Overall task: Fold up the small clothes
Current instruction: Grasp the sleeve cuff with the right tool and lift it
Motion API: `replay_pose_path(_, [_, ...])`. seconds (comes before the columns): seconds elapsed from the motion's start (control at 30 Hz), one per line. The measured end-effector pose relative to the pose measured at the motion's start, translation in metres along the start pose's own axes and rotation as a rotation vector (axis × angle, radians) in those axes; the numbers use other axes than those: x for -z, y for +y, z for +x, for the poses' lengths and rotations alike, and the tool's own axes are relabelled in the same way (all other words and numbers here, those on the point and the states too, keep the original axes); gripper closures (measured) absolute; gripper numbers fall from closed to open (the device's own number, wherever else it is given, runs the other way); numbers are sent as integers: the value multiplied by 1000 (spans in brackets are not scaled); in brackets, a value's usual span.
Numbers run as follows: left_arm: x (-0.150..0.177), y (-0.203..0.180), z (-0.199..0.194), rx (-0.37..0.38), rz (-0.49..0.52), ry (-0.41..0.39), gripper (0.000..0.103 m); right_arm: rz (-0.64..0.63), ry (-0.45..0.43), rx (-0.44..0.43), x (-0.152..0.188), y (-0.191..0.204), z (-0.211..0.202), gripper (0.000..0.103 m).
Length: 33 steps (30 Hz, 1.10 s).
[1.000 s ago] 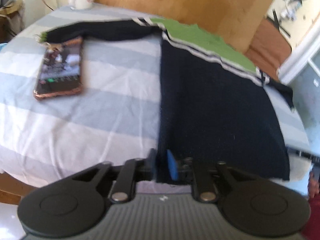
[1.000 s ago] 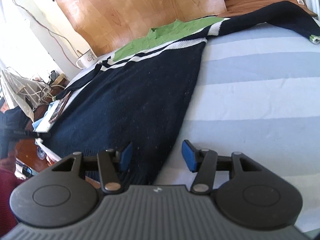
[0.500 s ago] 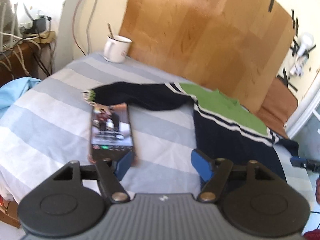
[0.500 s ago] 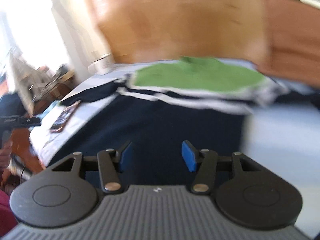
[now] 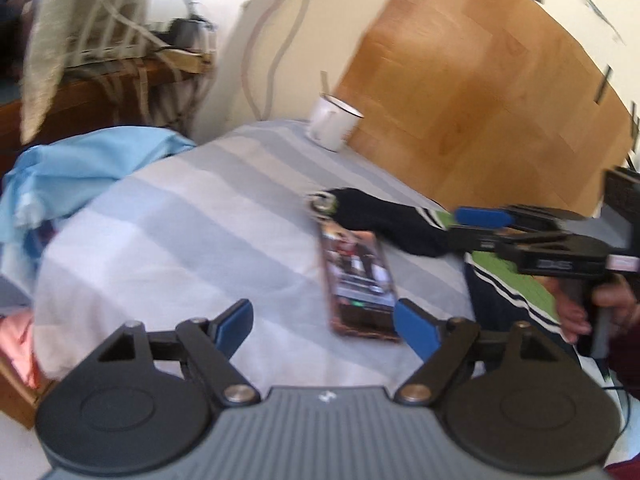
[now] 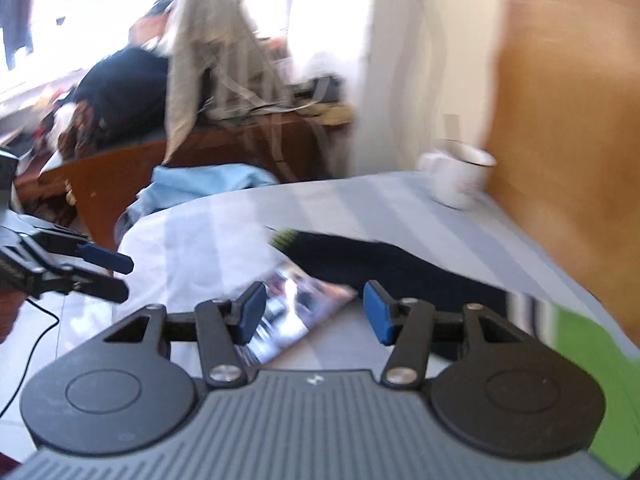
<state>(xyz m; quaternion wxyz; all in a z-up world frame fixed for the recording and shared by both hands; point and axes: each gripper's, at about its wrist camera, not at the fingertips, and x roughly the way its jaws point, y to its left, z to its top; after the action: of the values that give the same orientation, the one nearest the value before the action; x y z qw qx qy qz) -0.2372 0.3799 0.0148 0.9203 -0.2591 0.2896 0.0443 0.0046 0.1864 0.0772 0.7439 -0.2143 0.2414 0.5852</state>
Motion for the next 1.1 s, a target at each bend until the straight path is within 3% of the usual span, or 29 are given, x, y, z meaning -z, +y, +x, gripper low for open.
replay_pose_path(0.27, [-5, 37, -10, -61, -80, -7, 22, -33, 95, -35, -32, 4, 92, 49])
replay_pose_path(0.3, [-5, 38, -10, -62, -85, -10, 22, -53, 102, -16, -33, 3, 98, 58])
replay_pose_path(0.33, [-5, 39, -9, -63, -89, -11, 22, -58, 102, -2, -36, 4, 99, 88])
replay_pose_path(0.37, [-6, 40, -8, -62, -92, -11, 22, -39, 91, 11, -42, 1, 99, 90])
replay_pose_path(0.5, [-9, 36, -1, -48, -88, -5, 22, 76, -88, 90, -70, -33, 47, 91])
replay_pose_path(0.67, [-12, 11, 18, 35, -39, 6, 22, 247, -334, 327, -77, -114, -73, 91])
replay_pose_path(0.77, [-11, -17, 36, 119, 5, 34, 22, 360, -439, 497, -52, -159, -147, 91])
replay_pose_path(0.87, [-4, -52, 54, 203, 62, 84, 20, 512, -480, 598, -6, -200, -207, 91])
replay_pose_path(1.0, [18, -102, 76, 294, 155, 177, 19, 711, -478, 678, 71, -235, -252, 91])
replay_pose_path(1.1, [37, -129, 87, 311, 218, 235, 19, 878, -443, 693, 130, -256, -261, 91])
